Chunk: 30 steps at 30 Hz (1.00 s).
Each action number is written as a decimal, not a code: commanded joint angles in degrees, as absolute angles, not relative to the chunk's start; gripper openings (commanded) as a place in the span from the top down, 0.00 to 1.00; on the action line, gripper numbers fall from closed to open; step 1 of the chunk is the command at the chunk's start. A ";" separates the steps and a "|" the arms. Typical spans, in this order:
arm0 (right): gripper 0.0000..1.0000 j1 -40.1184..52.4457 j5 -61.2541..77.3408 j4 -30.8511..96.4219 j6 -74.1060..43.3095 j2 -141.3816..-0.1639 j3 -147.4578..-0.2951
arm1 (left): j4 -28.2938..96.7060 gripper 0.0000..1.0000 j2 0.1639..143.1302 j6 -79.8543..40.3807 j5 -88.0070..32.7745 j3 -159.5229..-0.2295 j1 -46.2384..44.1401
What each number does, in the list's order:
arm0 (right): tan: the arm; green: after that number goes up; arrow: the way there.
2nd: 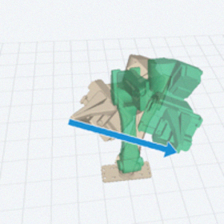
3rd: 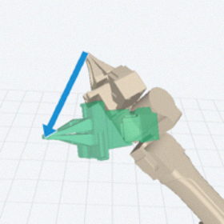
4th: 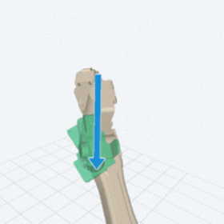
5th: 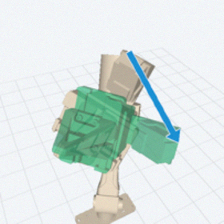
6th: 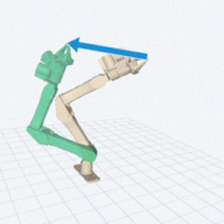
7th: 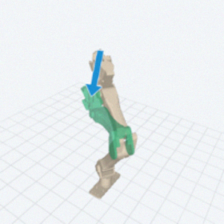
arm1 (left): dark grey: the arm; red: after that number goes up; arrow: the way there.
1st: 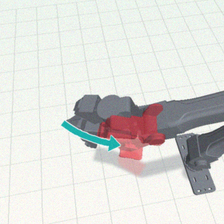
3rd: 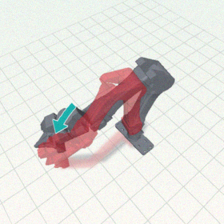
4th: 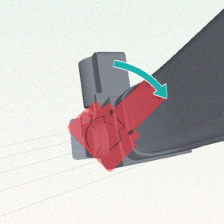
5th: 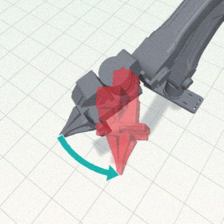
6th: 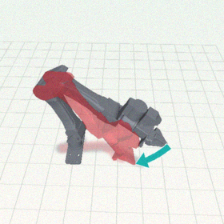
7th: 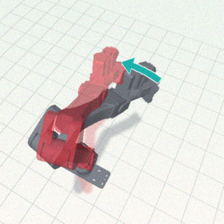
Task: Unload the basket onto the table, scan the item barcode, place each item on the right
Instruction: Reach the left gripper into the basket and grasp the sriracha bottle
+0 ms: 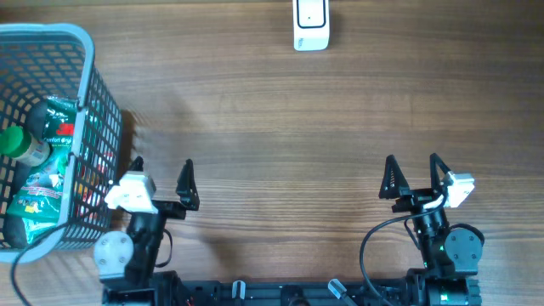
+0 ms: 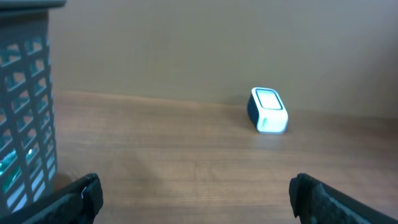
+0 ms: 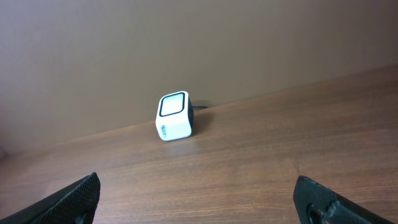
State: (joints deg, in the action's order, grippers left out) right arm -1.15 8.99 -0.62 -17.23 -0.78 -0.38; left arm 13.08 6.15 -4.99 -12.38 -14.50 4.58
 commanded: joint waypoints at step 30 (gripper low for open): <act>0.00 -0.71 10.26 -0.75 -17.08 -0.43 -0.30 | 77.14 0.00 80.29 -40.36 17.19 -113.97 14.13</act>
